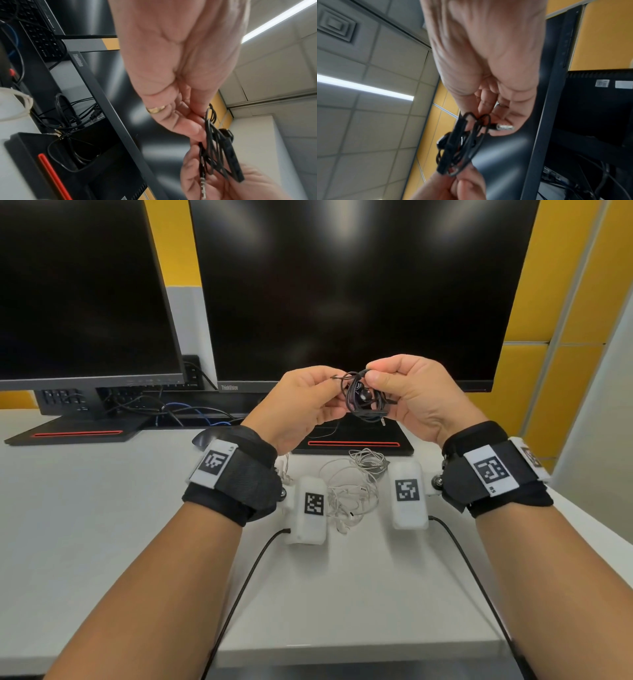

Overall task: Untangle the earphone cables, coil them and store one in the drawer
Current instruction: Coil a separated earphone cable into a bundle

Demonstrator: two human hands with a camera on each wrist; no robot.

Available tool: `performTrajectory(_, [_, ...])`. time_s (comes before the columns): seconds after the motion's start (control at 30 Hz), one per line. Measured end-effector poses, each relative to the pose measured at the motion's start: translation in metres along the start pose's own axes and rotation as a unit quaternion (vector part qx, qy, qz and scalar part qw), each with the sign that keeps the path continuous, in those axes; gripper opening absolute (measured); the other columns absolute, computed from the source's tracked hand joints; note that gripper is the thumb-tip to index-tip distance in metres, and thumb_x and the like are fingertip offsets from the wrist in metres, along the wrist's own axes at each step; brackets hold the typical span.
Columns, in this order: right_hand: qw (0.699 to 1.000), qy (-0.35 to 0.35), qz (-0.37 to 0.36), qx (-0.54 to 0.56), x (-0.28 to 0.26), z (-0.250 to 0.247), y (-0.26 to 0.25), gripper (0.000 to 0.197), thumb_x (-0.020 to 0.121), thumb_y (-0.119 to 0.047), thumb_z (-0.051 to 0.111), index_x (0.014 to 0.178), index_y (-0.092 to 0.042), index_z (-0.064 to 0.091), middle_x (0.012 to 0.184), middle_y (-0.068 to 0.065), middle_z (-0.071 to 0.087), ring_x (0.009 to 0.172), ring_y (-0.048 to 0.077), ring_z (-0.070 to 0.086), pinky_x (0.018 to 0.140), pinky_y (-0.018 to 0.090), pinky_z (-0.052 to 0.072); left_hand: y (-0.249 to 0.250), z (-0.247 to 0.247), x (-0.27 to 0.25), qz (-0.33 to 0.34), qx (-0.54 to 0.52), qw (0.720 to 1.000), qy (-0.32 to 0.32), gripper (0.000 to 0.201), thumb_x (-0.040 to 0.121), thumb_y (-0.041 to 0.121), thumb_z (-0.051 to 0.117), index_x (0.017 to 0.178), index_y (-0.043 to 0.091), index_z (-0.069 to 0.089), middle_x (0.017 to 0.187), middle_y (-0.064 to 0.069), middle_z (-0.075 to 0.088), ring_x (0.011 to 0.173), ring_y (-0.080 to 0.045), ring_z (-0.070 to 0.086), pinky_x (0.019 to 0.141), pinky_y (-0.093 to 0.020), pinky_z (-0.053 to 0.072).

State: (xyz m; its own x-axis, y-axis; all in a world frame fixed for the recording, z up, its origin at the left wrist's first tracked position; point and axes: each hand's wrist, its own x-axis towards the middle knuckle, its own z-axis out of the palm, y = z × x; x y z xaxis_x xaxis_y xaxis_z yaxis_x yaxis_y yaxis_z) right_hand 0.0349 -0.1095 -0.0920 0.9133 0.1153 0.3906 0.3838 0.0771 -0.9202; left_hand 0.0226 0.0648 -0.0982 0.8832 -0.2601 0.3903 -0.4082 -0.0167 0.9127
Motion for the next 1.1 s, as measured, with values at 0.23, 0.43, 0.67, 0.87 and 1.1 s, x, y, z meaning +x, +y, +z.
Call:
performTrajectory(0.23, [0.998,0.027,-0.041,-0.035,-0.001,0.010,0.004,0.011,0.091,-0.001,0.063,0.095,-0.011,0.066,0.089,0.008,0.072,0.081,0.019,0.072,0.065,0.031,0.058,0.002,0.003,-0.003,-0.046,-0.092,0.994,-0.027,0.025,0.097,0.007,0.040,0.105,0.000,0.062,0.097,-0.014,0.066,0.088,-0.019,0.064,0.074,-0.024,0.055])
performTrajectory(0.43, [0.994,0.045,-0.079,-0.064,0.001,0.013,0.009,0.010,0.090,-0.004,0.067,0.094,-0.013,0.067,0.089,0.006,0.073,0.085,0.018,0.072,0.072,0.031,0.060,-0.003,0.005,-0.004,-0.024,-0.037,0.999,-0.032,0.012,0.096,0.010,0.055,0.094,0.005,0.066,0.090,-0.004,0.068,0.083,-0.008,0.065,0.073,-0.020,0.052])
performTrajectory(0.67, [0.998,-0.019,-0.055,-0.028,0.000,0.010,0.008,0.017,0.091,0.004,0.061,0.099,-0.011,0.064,0.091,0.010,0.071,0.091,0.024,0.071,0.082,0.040,0.059,0.000,0.001,-0.003,-0.036,-0.082,0.996,0.012,0.014,0.098,0.012,0.051,0.103,0.014,0.065,0.091,-0.002,0.069,0.089,-0.014,0.063,0.085,-0.029,0.050])
performTrajectory(0.87, [0.997,0.020,-0.058,-0.048,0.002,0.009,0.006,0.019,0.088,0.002,0.066,0.094,-0.016,0.062,0.091,0.012,0.069,0.089,0.024,0.069,0.076,0.036,0.058,0.004,0.006,-0.004,-0.073,-0.058,0.995,0.017,0.013,0.097,0.010,0.050,0.092,0.015,0.060,0.070,0.008,0.063,0.080,-0.010,0.058,0.078,-0.028,0.048])
performTrajectory(1.1, [0.994,0.088,-0.034,-0.051,0.003,0.002,0.003,0.016,0.087,0.001,0.068,0.088,-0.013,0.062,0.086,0.011,0.069,0.077,0.019,0.069,0.061,0.025,0.056,0.000,0.003,0.002,-0.038,-0.039,0.996,0.073,0.024,0.086,-0.006,0.064,0.106,0.005,0.057,0.103,-0.017,0.066,0.093,-0.024,0.069,0.069,-0.025,0.057])
